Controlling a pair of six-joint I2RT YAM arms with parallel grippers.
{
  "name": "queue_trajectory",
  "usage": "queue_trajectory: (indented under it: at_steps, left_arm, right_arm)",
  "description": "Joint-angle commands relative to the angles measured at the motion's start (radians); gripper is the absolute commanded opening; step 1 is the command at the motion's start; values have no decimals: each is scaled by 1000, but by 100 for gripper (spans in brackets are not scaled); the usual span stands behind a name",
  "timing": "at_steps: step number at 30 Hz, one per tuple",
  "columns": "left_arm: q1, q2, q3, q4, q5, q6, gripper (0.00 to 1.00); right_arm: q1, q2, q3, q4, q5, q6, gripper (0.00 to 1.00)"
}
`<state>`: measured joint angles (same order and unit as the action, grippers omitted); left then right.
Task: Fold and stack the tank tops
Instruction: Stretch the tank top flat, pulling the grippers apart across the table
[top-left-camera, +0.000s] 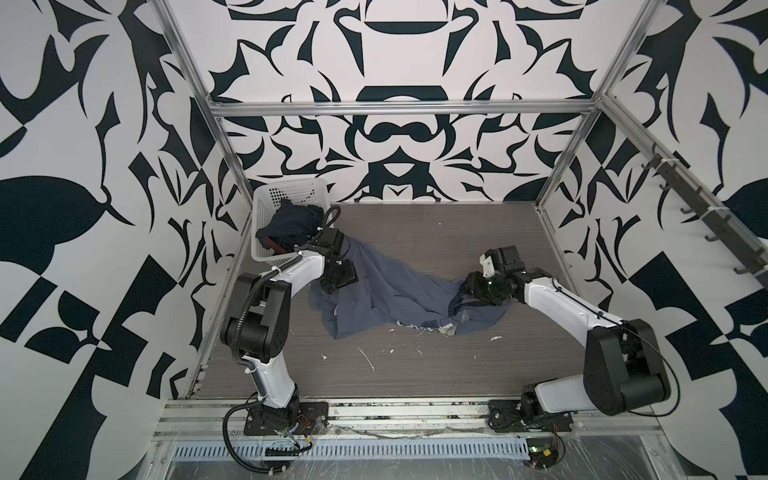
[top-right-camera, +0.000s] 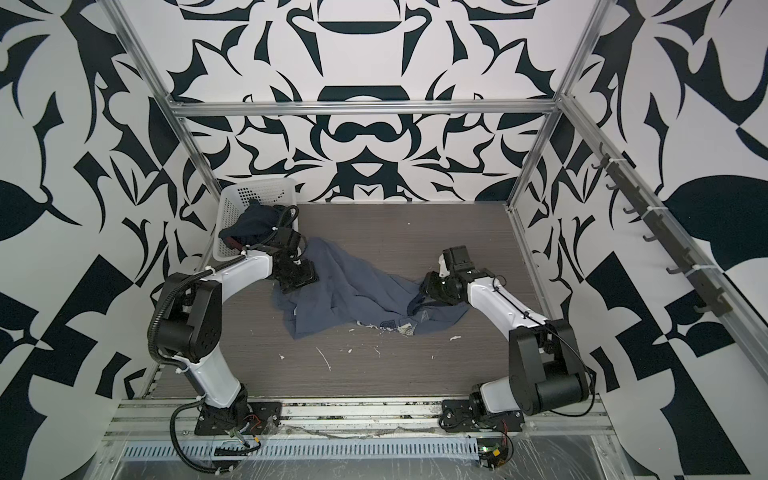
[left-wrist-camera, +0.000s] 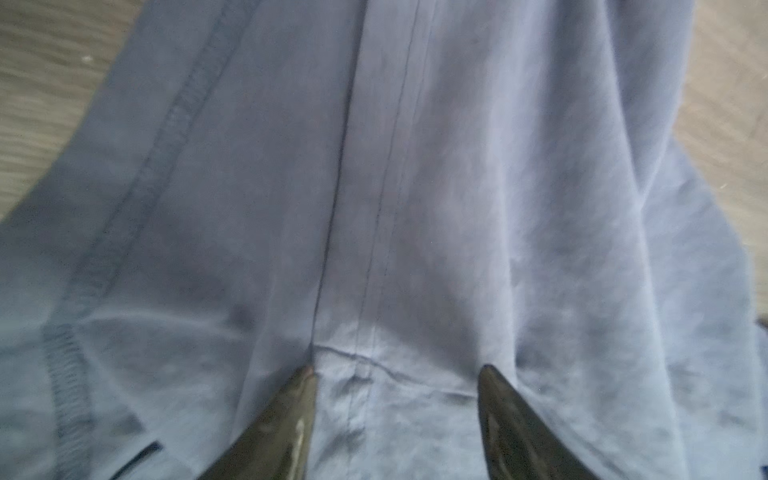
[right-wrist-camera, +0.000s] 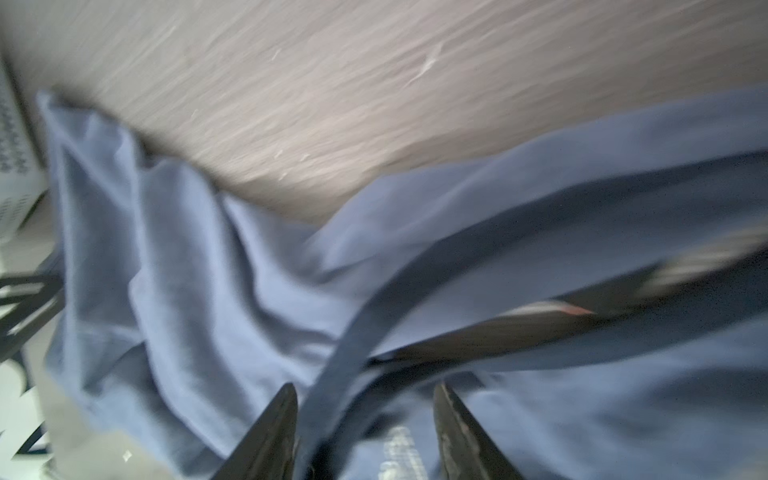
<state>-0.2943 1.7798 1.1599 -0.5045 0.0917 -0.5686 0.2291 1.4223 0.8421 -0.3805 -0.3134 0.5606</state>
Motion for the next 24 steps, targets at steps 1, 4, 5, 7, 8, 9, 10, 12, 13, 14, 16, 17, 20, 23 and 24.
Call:
queue_trajectory:
  at_steps: [1,4,5,7,8,9,10,12,13,14,16,17,20,23,24]
  left_arm:
    - [11,19,-13,26,22,-7,62]
    - [12,14,-15,26,21,-5,62]
    - [13,13,-16,27,20,-5,62]
    - [13,14,-17,28,21,-5,63]
    - [12,13,-18,30,22,-7,63]
    - [12,13,-19,32,24,-8,64]
    - [13,13,-20,34,26,-10,64]
    - [12,11,-23,37,26,-12,64]
    - [13,9,-26,41,26,-14,64]
    - [12,5,-29,42,26,-14,64]
    - [13,-8,-40,51,29,-16,64]
    - [12,-19,-51,61,33,-18,64]
    - [13,-65,-82,91,47,-20,65]
    - [13,-110,-103,112,64,-24,67]
    - [13,-118,-106,114,68,-26,68]
  right_arm:
    - [61,2,-6,25,-53,65,55]
    - [123,-6,-14,-2,-34,74,56]
    - [135,-7,-18,-12,-25,77,56]
    - [149,-12,-34,-6,-24,88,56]
    - [155,-15,-41,3,-32,95,56]
    - [163,-17,-46,14,-39,102,55]
    - [173,-19,-46,17,-44,104,54]
    - [194,-19,-37,12,-46,105,49]
    - [200,-18,-33,12,-47,105,46]
    - [203,-19,-29,7,-48,104,42]
    - [202,-31,-20,-5,-39,93,28]
    - [202,-46,-12,-23,-20,81,23]
    - [197,-108,30,-85,54,39,11]
    - [146,-183,59,-149,103,-31,6]
    - [99,-206,55,-153,89,-47,6]
